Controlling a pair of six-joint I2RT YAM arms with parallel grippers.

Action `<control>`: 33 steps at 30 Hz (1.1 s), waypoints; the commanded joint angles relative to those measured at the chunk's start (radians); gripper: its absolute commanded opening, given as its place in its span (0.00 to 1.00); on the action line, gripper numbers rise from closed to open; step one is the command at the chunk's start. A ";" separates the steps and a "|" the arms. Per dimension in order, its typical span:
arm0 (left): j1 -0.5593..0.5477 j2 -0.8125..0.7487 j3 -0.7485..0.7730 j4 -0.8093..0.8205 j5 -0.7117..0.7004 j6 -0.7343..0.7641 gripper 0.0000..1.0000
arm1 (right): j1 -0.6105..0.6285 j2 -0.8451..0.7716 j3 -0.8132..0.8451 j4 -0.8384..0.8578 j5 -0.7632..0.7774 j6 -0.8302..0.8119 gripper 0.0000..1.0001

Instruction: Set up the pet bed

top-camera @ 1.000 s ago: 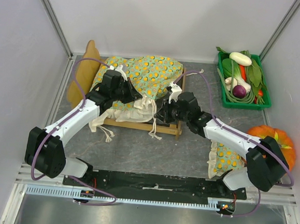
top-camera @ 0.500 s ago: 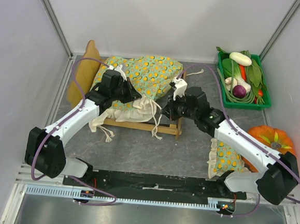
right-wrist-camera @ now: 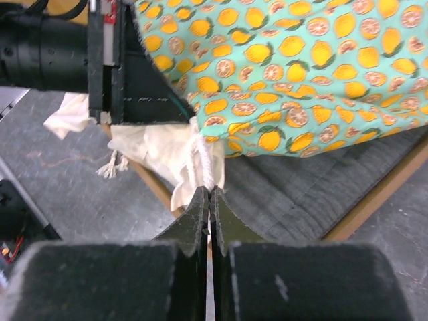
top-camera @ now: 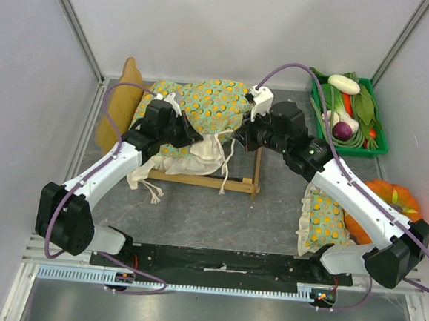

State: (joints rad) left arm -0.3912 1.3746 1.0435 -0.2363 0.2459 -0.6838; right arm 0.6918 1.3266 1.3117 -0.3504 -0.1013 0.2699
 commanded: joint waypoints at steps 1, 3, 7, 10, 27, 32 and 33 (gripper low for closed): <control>0.011 -0.017 0.009 0.014 -0.005 0.050 0.02 | -0.008 0.005 0.069 -0.042 -0.204 -0.023 0.00; 0.011 -0.012 0.015 0.011 -0.005 0.050 0.02 | -0.008 0.022 0.096 -0.081 -0.392 -0.044 0.00; 0.011 -0.009 0.020 0.006 -0.002 0.053 0.02 | -0.008 0.029 0.087 -0.111 -0.636 -0.034 0.00; 0.012 -0.009 0.020 0.006 0.000 0.052 0.02 | -0.008 0.031 0.074 -0.140 -0.756 -0.031 0.00; 0.014 -0.031 0.012 -0.006 -0.011 0.064 0.02 | -0.087 0.012 0.191 -0.323 -0.640 -0.133 0.00; 0.014 -0.042 0.007 -0.006 -0.010 0.072 0.02 | -0.090 0.042 0.280 -0.510 -0.471 -0.230 0.00; 0.014 -0.040 0.007 -0.006 -0.011 0.072 0.02 | -0.090 0.040 0.293 -0.519 -0.342 -0.232 0.00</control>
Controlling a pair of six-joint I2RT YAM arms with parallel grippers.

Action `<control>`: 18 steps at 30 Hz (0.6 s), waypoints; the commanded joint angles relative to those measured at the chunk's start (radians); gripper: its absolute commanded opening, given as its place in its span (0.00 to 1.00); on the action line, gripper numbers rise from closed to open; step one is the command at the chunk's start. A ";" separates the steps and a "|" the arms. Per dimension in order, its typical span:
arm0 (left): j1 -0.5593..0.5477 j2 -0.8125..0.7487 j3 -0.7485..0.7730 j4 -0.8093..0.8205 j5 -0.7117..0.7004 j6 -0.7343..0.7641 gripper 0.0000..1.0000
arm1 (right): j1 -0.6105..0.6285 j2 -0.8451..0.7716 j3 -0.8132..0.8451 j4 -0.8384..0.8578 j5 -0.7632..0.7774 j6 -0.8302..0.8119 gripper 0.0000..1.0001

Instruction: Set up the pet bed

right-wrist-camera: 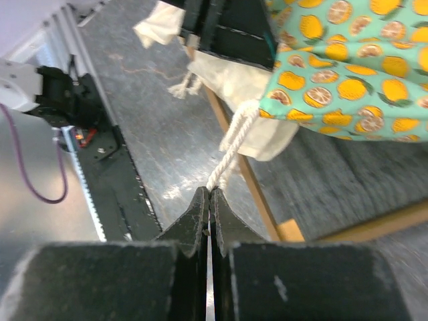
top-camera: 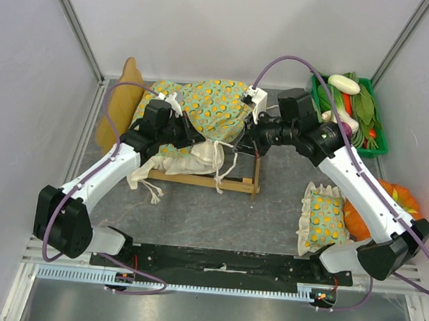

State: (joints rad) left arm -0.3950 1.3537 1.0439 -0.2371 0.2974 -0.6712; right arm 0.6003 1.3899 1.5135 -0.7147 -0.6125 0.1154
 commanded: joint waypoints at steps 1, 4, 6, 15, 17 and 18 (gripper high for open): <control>0.018 -0.019 0.007 -0.007 -0.063 0.059 0.02 | 0.000 -0.029 0.091 -0.155 0.236 -0.065 0.00; 0.018 -0.021 0.002 0.002 -0.061 0.052 0.02 | 0.001 -0.063 0.065 -0.128 0.475 -0.050 0.00; 0.018 -0.016 -0.001 0.010 -0.055 0.044 0.02 | 0.001 -0.094 0.019 -0.074 0.543 -0.030 0.00; 0.019 -0.015 -0.016 0.010 -0.057 0.036 0.02 | 0.001 -0.138 -0.141 0.126 0.548 0.041 0.00; 0.019 -0.015 -0.019 0.010 -0.058 0.038 0.02 | 0.001 -0.134 -0.133 0.132 0.504 0.041 0.00; 0.019 -0.015 -0.018 0.010 -0.055 0.038 0.02 | 0.000 -0.135 -0.134 0.138 0.502 0.053 0.00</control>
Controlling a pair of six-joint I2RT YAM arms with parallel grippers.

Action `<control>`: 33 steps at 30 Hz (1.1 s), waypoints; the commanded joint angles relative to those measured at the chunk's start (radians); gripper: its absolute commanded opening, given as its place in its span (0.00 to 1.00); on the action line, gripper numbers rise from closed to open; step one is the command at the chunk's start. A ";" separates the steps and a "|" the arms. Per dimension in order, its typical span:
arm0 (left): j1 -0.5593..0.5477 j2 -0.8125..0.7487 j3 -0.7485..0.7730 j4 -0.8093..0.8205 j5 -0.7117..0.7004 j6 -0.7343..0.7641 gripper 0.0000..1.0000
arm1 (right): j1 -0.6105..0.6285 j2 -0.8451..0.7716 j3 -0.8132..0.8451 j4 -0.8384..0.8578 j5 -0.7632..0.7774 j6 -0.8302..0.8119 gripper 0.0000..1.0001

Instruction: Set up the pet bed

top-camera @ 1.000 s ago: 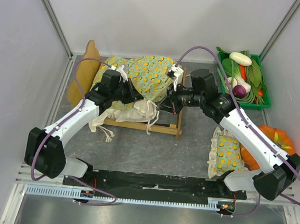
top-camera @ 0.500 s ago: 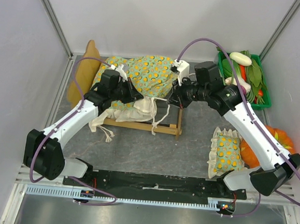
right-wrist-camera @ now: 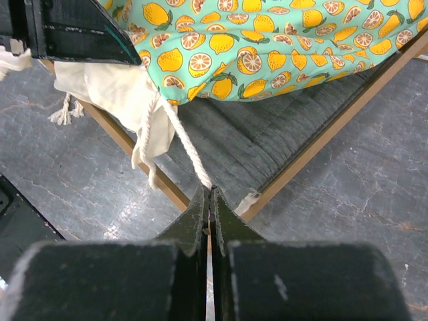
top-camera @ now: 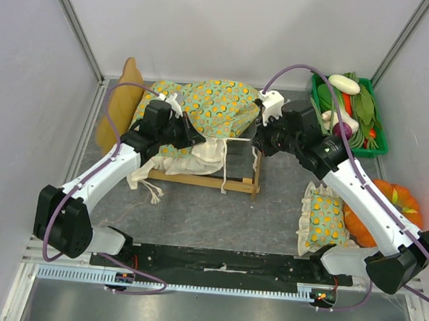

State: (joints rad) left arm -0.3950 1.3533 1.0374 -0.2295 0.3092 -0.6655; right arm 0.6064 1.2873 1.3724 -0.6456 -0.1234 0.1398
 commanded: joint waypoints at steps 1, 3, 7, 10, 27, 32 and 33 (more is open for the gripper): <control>0.019 -0.013 -0.010 0.001 -0.068 0.033 0.02 | -0.005 -0.032 0.002 0.084 0.008 0.030 0.00; 0.019 -0.013 -0.007 0.004 -0.067 0.033 0.02 | -0.005 -0.023 -0.007 0.086 -0.019 0.049 0.00; 0.019 -0.008 0.006 0.001 -0.064 0.033 0.02 | -0.005 -0.014 -0.067 0.135 -0.143 0.104 0.00; 0.019 -0.010 0.010 -0.002 -0.067 0.037 0.02 | -0.004 -0.031 -0.117 0.173 -0.183 0.139 0.00; 0.019 -0.014 0.000 0.009 -0.045 0.026 0.02 | -0.004 0.038 -0.352 0.451 -0.131 0.263 0.02; 0.019 -0.017 -0.002 0.006 -0.042 0.026 0.02 | -0.004 0.020 -0.303 0.523 -0.131 0.262 0.02; 0.019 -0.016 0.000 0.005 -0.042 0.027 0.02 | -0.004 0.021 -0.286 0.521 -0.142 0.261 0.02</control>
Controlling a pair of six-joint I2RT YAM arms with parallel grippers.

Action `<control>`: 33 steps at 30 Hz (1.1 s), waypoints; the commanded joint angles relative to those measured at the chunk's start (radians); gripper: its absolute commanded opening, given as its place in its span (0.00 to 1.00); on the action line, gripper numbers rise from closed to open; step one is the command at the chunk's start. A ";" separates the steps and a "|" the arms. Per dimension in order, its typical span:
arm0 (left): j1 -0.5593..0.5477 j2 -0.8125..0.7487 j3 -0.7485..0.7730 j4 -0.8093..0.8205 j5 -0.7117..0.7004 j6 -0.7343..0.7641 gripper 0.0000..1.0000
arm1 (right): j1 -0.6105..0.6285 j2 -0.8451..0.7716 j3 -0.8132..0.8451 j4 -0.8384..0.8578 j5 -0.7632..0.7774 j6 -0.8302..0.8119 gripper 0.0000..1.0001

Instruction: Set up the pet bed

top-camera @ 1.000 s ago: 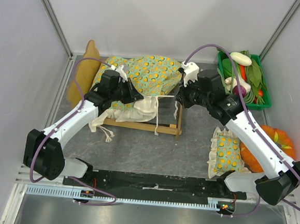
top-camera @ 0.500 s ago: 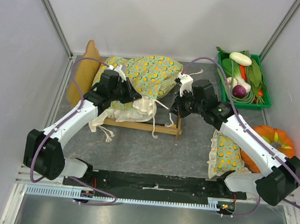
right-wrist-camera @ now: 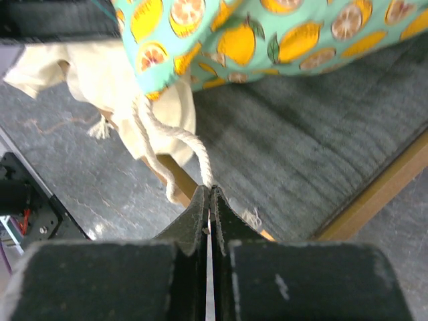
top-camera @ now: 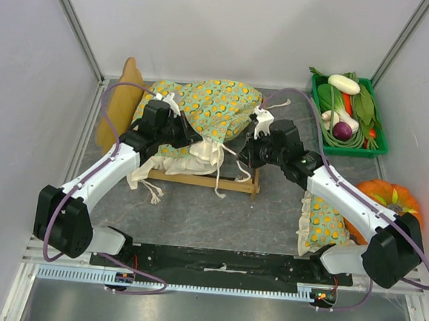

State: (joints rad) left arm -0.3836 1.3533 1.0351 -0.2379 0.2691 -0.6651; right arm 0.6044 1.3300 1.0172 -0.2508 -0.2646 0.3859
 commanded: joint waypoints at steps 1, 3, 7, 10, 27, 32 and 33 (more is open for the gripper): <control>0.008 -0.017 0.000 0.014 -0.002 0.027 0.02 | -0.002 -0.017 0.102 0.128 -0.014 0.015 0.02; 0.008 -0.017 -0.001 0.017 -0.002 0.025 0.02 | -0.002 0.004 0.135 0.130 -0.071 0.013 0.02; 0.008 -0.017 0.000 0.022 -0.002 0.022 0.02 | -0.002 0.049 0.150 0.128 -0.073 0.005 0.02; 0.008 -0.016 -0.001 0.025 -0.002 0.022 0.02 | -0.002 0.086 0.130 0.119 -0.048 -0.007 0.02; 0.008 0.000 -0.006 0.049 0.035 0.016 0.02 | 0.028 0.132 -0.012 0.073 -0.033 -0.044 0.23; 0.006 0.004 -0.012 0.078 0.102 0.004 0.02 | 0.031 -0.027 -0.064 -0.022 0.129 -0.048 0.52; 0.006 0.006 -0.015 0.090 0.113 0.002 0.02 | 0.031 -0.061 -0.068 -0.037 0.199 -0.047 0.63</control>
State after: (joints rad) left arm -0.3824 1.3548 1.0283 -0.2211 0.3134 -0.6651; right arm 0.6334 1.4242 0.9737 -0.2161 -0.2413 0.3580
